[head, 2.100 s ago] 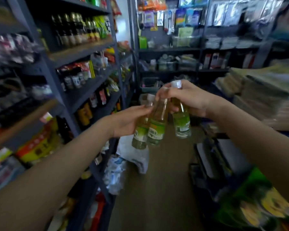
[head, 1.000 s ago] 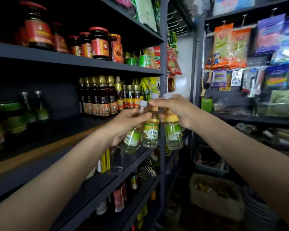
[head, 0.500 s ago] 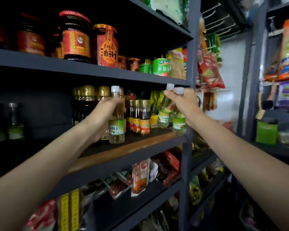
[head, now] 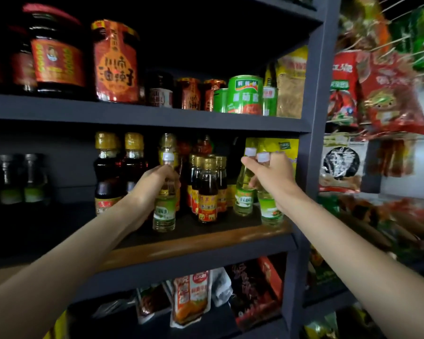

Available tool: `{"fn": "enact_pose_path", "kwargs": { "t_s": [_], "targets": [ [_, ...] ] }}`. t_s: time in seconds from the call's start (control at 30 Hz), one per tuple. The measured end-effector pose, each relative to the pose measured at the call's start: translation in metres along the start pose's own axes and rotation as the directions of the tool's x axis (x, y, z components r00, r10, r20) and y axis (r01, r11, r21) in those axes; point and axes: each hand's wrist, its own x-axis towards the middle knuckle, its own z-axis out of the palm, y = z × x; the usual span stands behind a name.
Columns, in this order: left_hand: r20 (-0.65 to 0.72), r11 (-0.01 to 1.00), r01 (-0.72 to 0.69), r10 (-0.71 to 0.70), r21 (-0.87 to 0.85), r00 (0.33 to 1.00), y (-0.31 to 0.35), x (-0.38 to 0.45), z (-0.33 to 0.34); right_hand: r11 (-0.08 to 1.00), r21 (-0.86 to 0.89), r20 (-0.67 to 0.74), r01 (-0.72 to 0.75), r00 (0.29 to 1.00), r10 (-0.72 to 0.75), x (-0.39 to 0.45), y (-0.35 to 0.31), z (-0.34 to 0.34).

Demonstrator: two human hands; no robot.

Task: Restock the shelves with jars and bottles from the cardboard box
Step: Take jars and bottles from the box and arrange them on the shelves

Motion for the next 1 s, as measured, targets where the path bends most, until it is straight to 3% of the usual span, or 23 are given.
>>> {"fn": "enact_pose_path", "kwargs": {
  "t_s": [0.2, 0.43, 0.63, 0.87, 1.0],
  "targets": [
    [-0.036, 0.999, -0.033, 0.033, 0.01, 0.999, -0.001, -0.003, 0.015, 0.992, 0.041, 0.073, 0.121, 0.99, -0.123, -0.016, -0.02, -0.002],
    [-0.159, 0.997, -0.048, 0.038, -0.064, 0.986, 0.001, -0.016, -0.001, 0.949, 0.265, 0.216, 0.172, 0.948, -0.233, -0.035, -0.053, 0.035],
    [-0.206, 0.993, -0.105, 0.091, -0.061, 0.974, -0.001, -0.043, -0.083, 0.944, 0.265, 0.356, 0.196, 0.89, -0.285, -0.063, -0.085, 0.089],
    [-0.166, 0.999, -0.042, 0.039, -0.014, 0.985, -0.004, -0.061, -0.207, 0.928, 0.246, 0.522, 0.28, 0.768, -0.37, -0.103, -0.141, 0.178],
    [-0.126, 0.997, 0.049, -0.04, 0.067, 0.991, -0.005, -0.057, -0.268, 0.97, 0.222, 0.578, 0.103, 0.787, -0.216, -0.102, -0.164, 0.245]
  ]
}}
